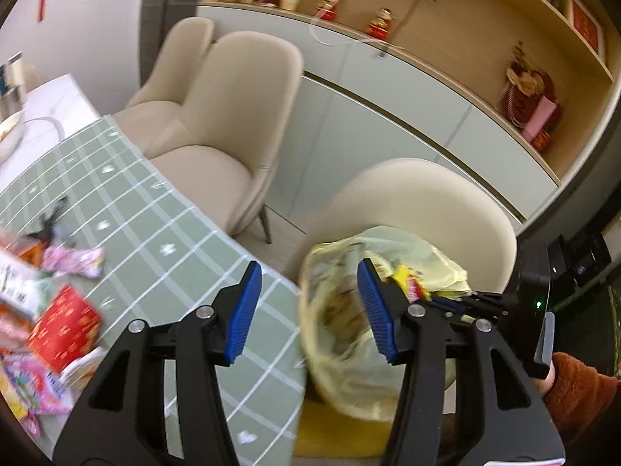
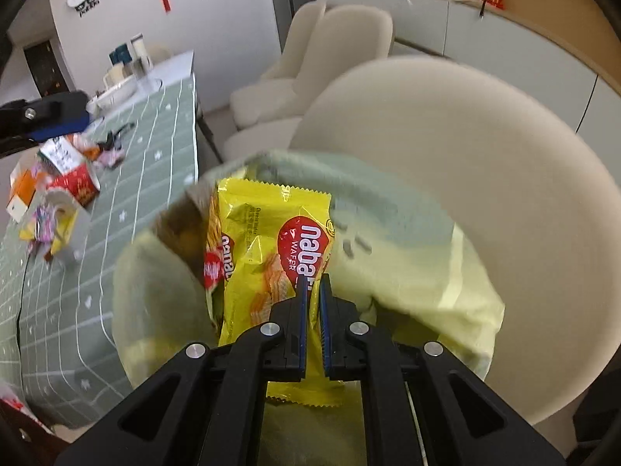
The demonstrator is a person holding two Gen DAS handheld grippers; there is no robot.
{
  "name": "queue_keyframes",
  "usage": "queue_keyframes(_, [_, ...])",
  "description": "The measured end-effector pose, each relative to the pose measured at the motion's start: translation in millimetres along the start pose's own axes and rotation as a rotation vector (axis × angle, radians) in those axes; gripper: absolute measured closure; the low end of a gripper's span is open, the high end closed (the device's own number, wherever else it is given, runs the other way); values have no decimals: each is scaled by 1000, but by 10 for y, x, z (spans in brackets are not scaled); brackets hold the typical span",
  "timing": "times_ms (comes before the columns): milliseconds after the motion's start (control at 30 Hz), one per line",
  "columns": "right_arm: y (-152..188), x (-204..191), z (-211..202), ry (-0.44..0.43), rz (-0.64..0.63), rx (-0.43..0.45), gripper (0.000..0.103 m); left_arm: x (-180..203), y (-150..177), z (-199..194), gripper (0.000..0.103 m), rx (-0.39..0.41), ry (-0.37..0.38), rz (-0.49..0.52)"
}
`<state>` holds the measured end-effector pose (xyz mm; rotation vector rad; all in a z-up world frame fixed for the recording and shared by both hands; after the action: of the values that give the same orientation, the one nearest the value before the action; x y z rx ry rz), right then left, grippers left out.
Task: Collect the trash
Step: 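Lower the Nabati pack into the yellow trash bag and open the right tool, then grasp the pink chip bag with the left tool while the right tool returns to the table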
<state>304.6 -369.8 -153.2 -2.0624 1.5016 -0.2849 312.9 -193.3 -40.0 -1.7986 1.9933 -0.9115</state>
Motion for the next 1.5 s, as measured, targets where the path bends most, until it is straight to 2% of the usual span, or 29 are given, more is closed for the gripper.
queue_keyframes(133, [9,7,-79,-2,24,9,94,-309,165,-175,54,1,-55,-73])
queue_keyframes(167, [9,8,-123,-2,28,26,89,-399,208,-227,54,1,-70,-91])
queue_keyframes(200, [-4,8,-166,-3,28,43,79,-474,246,-282,54,2,-85,-107])
queue_keyframes(267, [-38,-23,-295,-9,15,89,69,-665,341,-429,54,17,-119,-142])
queue_keyframes(500, [-274,-272,-688,59,-61,186,69,-1391,678,-984,54,97,-272,-233])
queue_keyframes(733, [-584,-1083,-923,-48,-93,308,68,-2293,1040,-1520,54,129,-417,-332])
queue_keyframes(767, [-609,-1196,-921,-67,-94,313,67,-2403,1077,-1580,54,133,-429,-346])
queue_keyframes(833, [-659,-1485,-910,-139,-104,306,57,-2678,1189,-1712,54,133,-449,-384])
queue_keyframes(933, [-697,-1929,-833,-204,-131,270,55,-2963,1329,-1809,54,124,-458,-426])
queue_keyframes(1067, [-680,-2429,-732,-240,-174,241,55,-3267,1524,-1801,53,96,-457,-470])
queue_keyframes(1200, [-628,-2716,-594,-250,-191,202,55,-3443,1697,-1627,53,45,-424,-511])
queue_keyframes(1333, [-573,-2795,-477,-243,-188,176,55,-3529,1699,-1382,53,18,-384,-563])
queue_keyframes(1467, [-512,-2731,-417,-198,-178,181,55,-3675,1686,-1090,54,-45,-470,-600])
queue_keyframes(1500, [-500,-2713,-408,-183,-183,183,55,-3691,1682,-1016,55,-58,-462,-616])
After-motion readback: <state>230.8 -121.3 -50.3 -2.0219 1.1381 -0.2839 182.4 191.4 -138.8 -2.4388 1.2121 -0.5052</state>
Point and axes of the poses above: each gripper's, at about its wrist camera, not at the fingertips, and z roughly the way its jaws point, x to its right, y to its underside, the point moved 6 cm from there along z, roughly the way its jaws point, and after that the axes turned 5 degrees about -y, right-handed, at the moved point
